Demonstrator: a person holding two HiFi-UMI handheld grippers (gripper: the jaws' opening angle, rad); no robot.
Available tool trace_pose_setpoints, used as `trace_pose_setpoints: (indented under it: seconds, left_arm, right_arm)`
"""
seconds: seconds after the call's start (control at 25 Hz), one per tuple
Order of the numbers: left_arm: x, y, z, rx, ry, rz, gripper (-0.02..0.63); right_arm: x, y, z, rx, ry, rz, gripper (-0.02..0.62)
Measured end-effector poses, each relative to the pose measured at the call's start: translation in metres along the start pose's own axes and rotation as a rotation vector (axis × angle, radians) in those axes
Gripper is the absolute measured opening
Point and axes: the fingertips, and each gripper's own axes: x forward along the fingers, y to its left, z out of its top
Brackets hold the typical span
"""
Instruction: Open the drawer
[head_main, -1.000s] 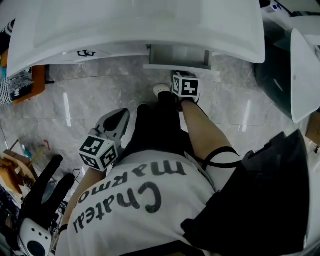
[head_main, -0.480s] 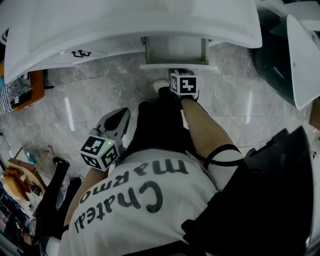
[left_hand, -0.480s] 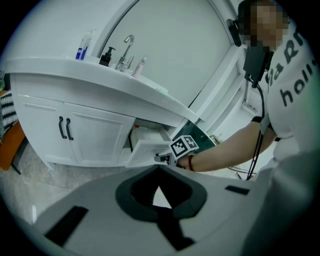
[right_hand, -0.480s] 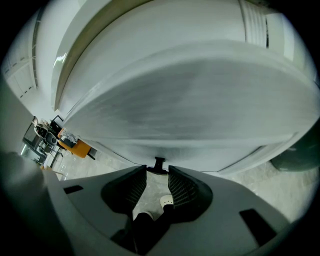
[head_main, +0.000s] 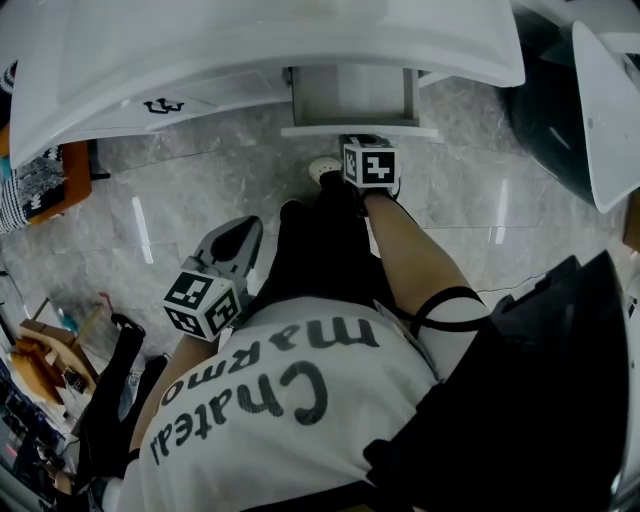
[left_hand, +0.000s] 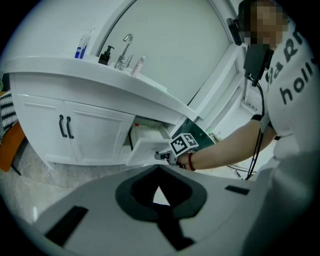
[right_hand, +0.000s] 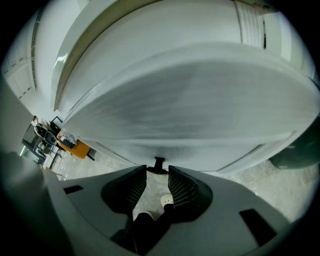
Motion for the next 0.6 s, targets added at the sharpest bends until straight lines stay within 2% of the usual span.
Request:
trace_pose_setpoints:
  seconds: [0.6]
  left_arm:
    - [0.0001, 0.0012, -0.0082, -0.013, -0.005, -0.012, 0.005]
  right_arm:
    - [-0.0028, 0.0002, -0.0057, 0.011, 0.014, -0.008, 0.141]
